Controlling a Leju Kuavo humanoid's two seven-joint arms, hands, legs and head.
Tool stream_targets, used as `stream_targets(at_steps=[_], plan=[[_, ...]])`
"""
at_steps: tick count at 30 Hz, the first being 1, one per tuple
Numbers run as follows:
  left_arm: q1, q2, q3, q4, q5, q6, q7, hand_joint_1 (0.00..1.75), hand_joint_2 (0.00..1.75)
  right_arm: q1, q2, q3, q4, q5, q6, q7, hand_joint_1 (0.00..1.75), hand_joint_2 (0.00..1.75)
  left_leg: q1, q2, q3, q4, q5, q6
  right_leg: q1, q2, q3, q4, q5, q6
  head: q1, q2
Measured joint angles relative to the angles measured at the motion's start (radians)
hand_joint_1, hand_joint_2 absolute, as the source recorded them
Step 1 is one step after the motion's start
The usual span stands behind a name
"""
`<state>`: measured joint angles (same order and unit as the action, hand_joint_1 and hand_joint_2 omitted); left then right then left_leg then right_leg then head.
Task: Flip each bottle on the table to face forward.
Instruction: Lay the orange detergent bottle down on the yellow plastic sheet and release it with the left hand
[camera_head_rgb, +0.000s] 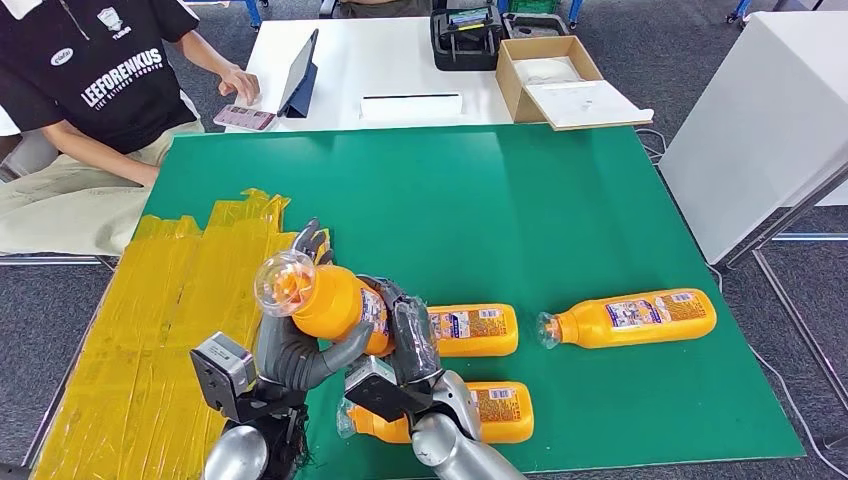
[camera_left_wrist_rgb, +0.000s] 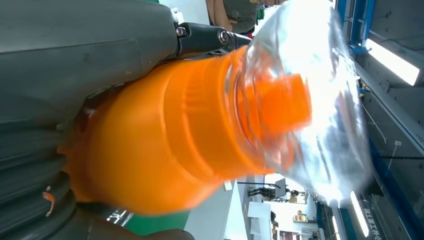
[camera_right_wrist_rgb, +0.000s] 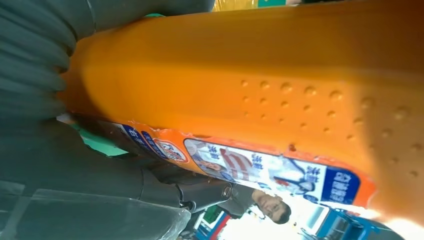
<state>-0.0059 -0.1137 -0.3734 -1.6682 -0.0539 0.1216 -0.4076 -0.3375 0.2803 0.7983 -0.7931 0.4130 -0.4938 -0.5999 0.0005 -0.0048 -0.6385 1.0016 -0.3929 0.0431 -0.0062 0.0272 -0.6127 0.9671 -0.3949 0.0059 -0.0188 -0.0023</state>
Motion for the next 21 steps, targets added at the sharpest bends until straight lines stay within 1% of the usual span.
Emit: stream_targets(at_steps=[7,11,12,13,15,16,17,21], plan=[[0.0,0.0,0.002,0.0,0.005,0.003,0.005,0.0,1.75,-0.003,0.0,0.006,0.0,0.007,-0.012,0.003,1.75,1.75,0.0,0.0,0.0,0.0,0.0,0.0,0.0,0.0,0.0,0.0,0.0,0.0,0.0,0.0],[-0.005,-0.001,0.002,0.003,0.011,-0.011,0.014,0.0,1.75,-0.005,0.0,0.006,0.002,0.011,-0.031,0.005,1.75,1.75,0.0,0.0,0.0,0.0,0.0,0.0,0.0,0.0,0.0,0.0,0.0,0.0,0.0,0.0],[-0.008,-0.002,0.003,0.006,0.011,-0.016,0.015,0.11,1.75,-0.007,0.0,0.006,0.003,0.011,-0.036,0.004,1.75,1.75,0.0,0.0,0.0,0.0,0.0,0.0,0.0,0.0,0.0,0.0,0.0,0.0,0.0,0.0],[-0.011,-0.003,0.004,0.009,0.011,-0.021,0.017,0.49,1.75,-0.008,0.001,0.005,0.005,0.01,-0.039,0.002,1.75,1.75,0.0,0.0,0.0,0.0,0.0,0.0,0.0,0.0,0.0,0.0,0.0,0.0,0.0,0.0],[-0.015,-0.006,0.007,0.015,0.011,-0.028,0.02,1.37,1.75,-0.013,0.003,0.005,0.009,0.007,-0.042,-0.003,1.75,1.75,0.0,0.0,0.0,0.0,0.0,0.0,0.0,0.0,0.0,0.0,0.0,0.0,0.0,0.0],[-0.016,-0.008,0.009,0.017,0.012,-0.031,0.021,1.69,1.75,-0.015,0.005,0.004,0.012,0.006,-0.043,-0.005,1.75,1.75,0.0,0.0,0.0,0.0,0.0,0.0,0.0,0.0,0.0,0.0,0.0,0.0,0.0,0.0],[-0.017,-0.009,0.01,0.019,0.013,-0.033,0.022,1.75,1.75,-0.017,0.007,0.004,0.014,0.004,-0.043,-0.007,1.75,1.75,0.0,0.0,0.0,0.0,0.0,0.0,0.0,0.0,0.0,0.0,0.0,0.0,0.0,0.0],[-0.02,-0.013,0.018,0.023,0.021,-0.041,0.025,1.75,1.75,-0.025,0.013,0.003,0.023,0.0,-0.048,-0.009,1.75,1.75,0.0,0.0,0.0,0.0,0.0,0.0,0.0,0.0,0.0,0.0,0.0,0.0,0.0,0.0]])
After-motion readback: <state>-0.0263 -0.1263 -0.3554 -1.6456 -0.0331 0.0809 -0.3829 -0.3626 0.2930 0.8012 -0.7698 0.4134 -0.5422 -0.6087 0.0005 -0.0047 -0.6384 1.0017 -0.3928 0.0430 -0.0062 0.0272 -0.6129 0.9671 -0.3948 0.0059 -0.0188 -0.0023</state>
